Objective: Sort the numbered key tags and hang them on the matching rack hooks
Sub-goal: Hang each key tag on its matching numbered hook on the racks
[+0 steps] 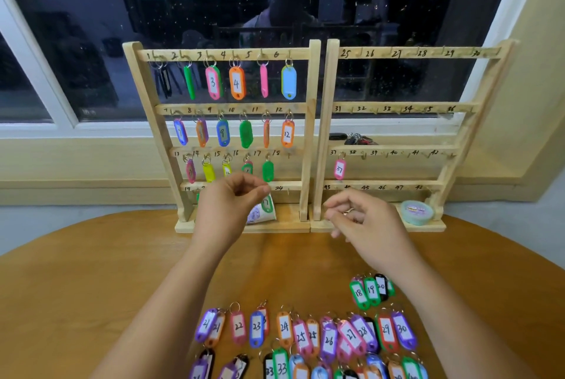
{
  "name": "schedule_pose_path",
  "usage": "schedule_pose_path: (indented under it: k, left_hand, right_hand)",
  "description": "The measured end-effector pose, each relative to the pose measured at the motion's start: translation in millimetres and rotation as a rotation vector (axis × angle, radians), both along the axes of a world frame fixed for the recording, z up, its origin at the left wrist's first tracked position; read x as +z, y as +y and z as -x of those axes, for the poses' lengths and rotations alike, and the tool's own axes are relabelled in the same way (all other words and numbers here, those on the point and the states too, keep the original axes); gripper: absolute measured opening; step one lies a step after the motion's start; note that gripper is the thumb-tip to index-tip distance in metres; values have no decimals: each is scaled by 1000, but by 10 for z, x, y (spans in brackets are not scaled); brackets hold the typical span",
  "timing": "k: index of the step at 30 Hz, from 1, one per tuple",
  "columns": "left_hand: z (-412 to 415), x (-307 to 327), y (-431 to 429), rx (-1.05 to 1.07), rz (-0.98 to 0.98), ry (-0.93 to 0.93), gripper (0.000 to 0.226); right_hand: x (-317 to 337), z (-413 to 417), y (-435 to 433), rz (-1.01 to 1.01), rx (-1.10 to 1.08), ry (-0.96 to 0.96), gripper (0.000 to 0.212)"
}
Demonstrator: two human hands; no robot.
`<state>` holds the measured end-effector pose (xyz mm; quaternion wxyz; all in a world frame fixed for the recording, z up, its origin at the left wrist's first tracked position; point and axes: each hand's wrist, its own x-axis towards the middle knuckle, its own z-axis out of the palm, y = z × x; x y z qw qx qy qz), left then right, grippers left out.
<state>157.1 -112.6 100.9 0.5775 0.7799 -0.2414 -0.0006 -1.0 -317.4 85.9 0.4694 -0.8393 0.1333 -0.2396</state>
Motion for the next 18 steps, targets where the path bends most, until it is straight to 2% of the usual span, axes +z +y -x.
schedule_pose_path:
  k: [14,18]
  left_hand:
    - [-307,328,-306,150,-30,-192,9]
    - [-333,363,-336,159,-57,-219,8]
  right_hand:
    - [72,97,-156,-38,-5,66,13]
    - [114,154,-258,70,34,222,10]
